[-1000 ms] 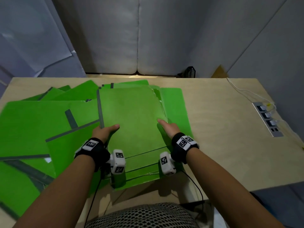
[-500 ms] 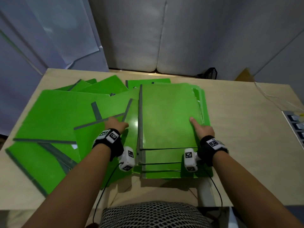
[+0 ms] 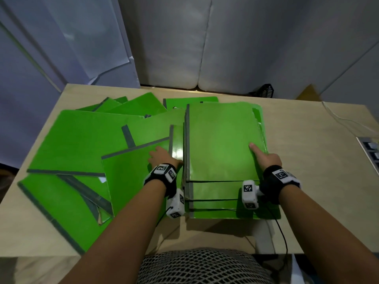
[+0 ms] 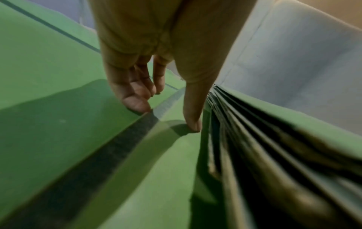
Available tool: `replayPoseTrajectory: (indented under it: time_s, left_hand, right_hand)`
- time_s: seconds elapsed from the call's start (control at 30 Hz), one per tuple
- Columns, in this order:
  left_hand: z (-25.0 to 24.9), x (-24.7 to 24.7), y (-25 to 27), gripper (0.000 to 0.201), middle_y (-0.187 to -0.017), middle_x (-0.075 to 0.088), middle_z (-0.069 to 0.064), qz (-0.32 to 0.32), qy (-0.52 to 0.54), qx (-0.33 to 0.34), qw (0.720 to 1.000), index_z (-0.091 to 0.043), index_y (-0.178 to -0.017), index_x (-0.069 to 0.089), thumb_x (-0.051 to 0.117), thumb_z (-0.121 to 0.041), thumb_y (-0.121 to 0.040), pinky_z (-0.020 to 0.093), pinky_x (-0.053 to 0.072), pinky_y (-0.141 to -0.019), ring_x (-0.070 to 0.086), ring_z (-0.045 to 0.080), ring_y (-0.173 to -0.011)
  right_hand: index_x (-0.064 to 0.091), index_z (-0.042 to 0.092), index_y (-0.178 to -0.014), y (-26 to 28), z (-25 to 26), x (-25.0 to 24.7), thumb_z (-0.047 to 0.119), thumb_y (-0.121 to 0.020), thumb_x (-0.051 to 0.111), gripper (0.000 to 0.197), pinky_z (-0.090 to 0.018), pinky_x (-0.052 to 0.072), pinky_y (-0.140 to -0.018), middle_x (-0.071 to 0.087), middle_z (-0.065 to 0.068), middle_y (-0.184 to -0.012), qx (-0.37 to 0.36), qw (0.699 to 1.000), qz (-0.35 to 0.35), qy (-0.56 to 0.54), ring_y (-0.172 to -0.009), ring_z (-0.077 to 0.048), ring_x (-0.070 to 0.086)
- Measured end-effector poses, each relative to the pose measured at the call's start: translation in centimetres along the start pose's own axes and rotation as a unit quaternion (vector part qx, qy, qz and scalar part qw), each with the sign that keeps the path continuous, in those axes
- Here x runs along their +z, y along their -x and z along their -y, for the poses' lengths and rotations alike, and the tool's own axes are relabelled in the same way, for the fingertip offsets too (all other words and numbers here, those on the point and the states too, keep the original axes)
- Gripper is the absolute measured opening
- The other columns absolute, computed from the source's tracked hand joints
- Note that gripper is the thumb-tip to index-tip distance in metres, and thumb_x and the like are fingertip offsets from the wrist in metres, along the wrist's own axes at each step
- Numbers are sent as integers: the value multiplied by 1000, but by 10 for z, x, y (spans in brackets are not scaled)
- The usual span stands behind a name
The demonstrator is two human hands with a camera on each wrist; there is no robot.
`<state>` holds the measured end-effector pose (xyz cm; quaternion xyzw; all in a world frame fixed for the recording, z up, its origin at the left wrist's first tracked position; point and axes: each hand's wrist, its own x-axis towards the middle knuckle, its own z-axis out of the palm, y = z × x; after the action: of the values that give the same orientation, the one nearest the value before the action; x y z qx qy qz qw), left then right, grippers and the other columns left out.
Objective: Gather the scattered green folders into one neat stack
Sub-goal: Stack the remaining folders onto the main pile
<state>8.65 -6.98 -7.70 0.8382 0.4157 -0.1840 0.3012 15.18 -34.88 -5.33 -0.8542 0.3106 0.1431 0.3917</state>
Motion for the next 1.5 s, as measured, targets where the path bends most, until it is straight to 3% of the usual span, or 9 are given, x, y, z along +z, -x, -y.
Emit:
replayPoseTrajectory:
  time_s: [0.17,0.27,0.47,0.57,0.83,1.17,1.3,1.4,1.5]
  left_hand:
    - [-7,9,2,98,-145,35,23,34,47,6,998,-1,-146,21,83,-22,-72,44,48,-99,49,41,-126]
    - [-11,5,-2,77,-138,50,20,78,48,37,995,0,-138,36,80,-18,-77,43,49,-98,52,38,-123]
    - [1,-48,-39,56,-113,63,16,85,-163,124,975,0,-130,52,73,-22,-83,39,54,-88,62,29,-97]
    - [11,-66,-51,45,-128,50,20,36,-255,133,957,-3,-123,53,71,-20,-85,44,48,-91,54,38,-111]
    - [20,-75,-62,63,-115,59,20,38,-282,132,950,-8,-121,46,82,-27,-73,48,53,-88,57,39,-105]
    - [31,-62,-28,104,-139,36,18,44,-193,29,980,-7,-131,38,94,-36,-49,53,48,-97,45,42,-125]
    - [22,-75,-26,83,-115,62,16,97,-200,60,973,-2,-124,52,89,-38,-59,43,55,-85,62,34,-100]
    - [2,-91,-56,64,-91,68,8,52,-274,134,951,-9,-107,65,79,-49,-59,45,58,-76,67,29,-82]
    - [-28,-123,-27,80,-66,59,3,36,-342,191,920,-6,-89,67,83,-53,-26,35,58,-67,67,26,-68]
  right_hand:
    - [54,-7,-124,1,-2,-18,68,-72,66,92,-39,46,-92,56,-24,-131,3,1000,-28,4,-113,-38,57]
    - [55,-5,-122,-1,-3,-25,68,-70,67,91,-40,48,-93,57,-23,-129,0,999,-37,-2,-110,-38,57]
    - [57,-5,-118,-5,-11,-30,68,-69,69,88,-37,47,-87,59,-22,-125,5,999,-30,-14,-101,-34,57]
    - [59,-3,-107,-7,-14,-32,66,-69,70,80,-36,47,-83,61,-22,-120,7,1000,-27,-14,-99,-35,58]
    - [53,-4,-125,-8,-13,-28,68,-68,69,94,-44,48,-97,57,-22,-129,25,999,-20,-12,-112,-39,57]
    - [52,-7,-121,-7,-21,-19,62,-78,65,82,-43,50,-92,57,-25,-124,2,998,22,62,-108,-40,57]
    - [52,-3,-99,-6,-23,-19,60,-77,68,68,-41,50,-84,60,-22,-111,-12,997,29,75,-94,-36,57]
    - [52,-5,-117,-7,-22,-19,60,-73,72,82,-46,51,-92,59,-21,-119,-12,997,32,68,-104,-39,59]
    - [47,-8,-127,-7,-19,-21,58,-74,72,88,-44,49,-94,55,-25,-129,-15,996,43,81,-113,-42,56]
